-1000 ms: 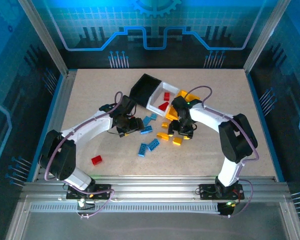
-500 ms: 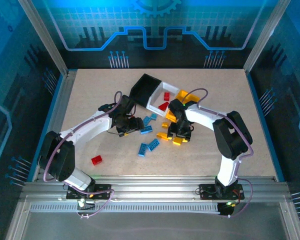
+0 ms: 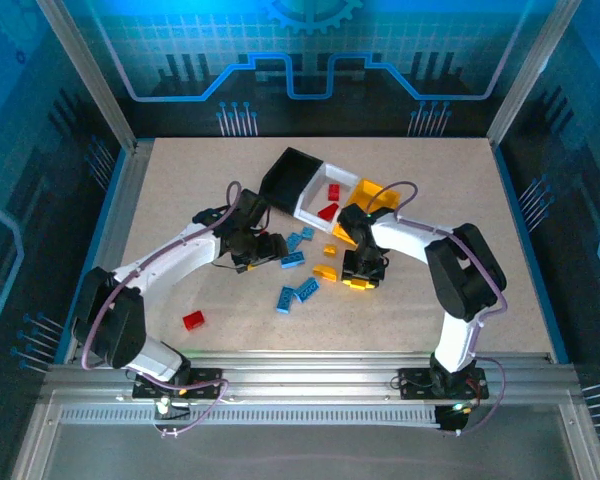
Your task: Sort the legos into containers by color
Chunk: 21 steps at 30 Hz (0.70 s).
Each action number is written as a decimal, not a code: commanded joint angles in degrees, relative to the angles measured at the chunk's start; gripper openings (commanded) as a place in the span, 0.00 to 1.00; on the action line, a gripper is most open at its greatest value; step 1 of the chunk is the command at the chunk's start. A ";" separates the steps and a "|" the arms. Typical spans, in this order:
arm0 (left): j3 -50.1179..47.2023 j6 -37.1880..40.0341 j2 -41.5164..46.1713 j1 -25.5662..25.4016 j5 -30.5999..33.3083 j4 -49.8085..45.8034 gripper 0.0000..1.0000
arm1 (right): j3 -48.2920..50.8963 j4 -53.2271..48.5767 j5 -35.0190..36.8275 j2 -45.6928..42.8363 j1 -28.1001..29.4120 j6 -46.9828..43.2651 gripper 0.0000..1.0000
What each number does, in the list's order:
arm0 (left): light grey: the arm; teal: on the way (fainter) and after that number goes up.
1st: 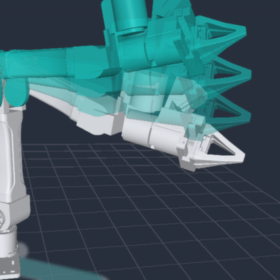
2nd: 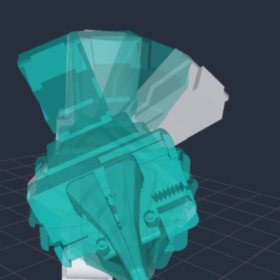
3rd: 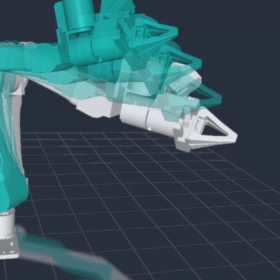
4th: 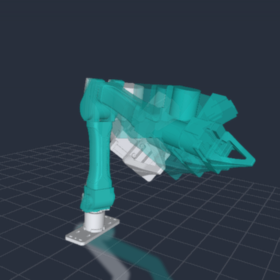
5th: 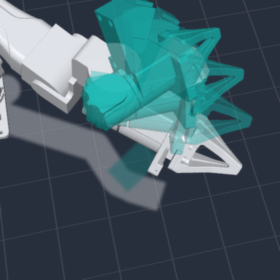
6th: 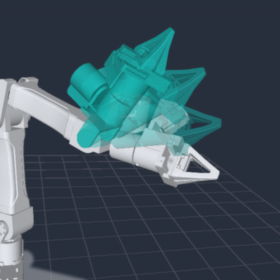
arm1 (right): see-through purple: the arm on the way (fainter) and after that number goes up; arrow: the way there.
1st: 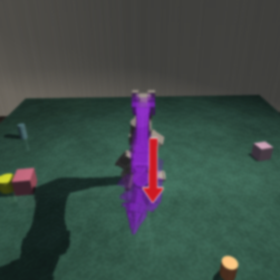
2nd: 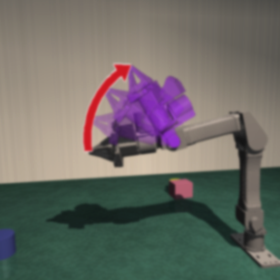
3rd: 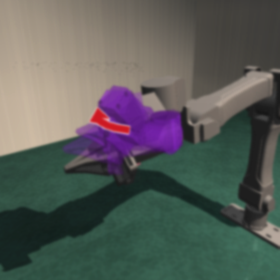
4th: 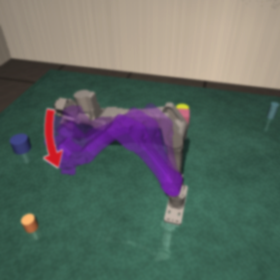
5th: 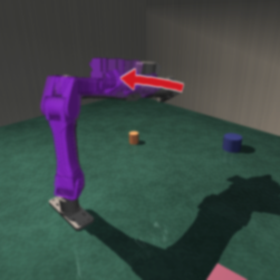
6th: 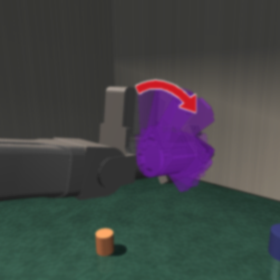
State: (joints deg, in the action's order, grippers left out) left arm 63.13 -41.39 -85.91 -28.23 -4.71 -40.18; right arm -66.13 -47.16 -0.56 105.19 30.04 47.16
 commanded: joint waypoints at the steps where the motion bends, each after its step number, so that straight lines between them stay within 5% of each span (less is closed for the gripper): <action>1: -0.30 2.37 1.86 -0.06 0.74 -1.09 0.76 | 1.50 -1.37 1.27 -2.60 0.72 0.28 0.46; 10: 2.99 9.53 1.77 -0.70 0.54 -4.05 0.79 | -6.61 -5.06 -0.72 -12.97 -1.70 -1.91 0.45; 21: 20.77 26.49 -13.15 -11.08 4.39 -13.40 0.92 | -24.86 -5.43 -3.73 2.34 -11.13 -8.37 0.45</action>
State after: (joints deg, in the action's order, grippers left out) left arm 80.55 -22.02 -94.94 -37.39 -1.63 -49.08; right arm -87.46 -50.52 -3.07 103.63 20.45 41.45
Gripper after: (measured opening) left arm 0.916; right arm 0.449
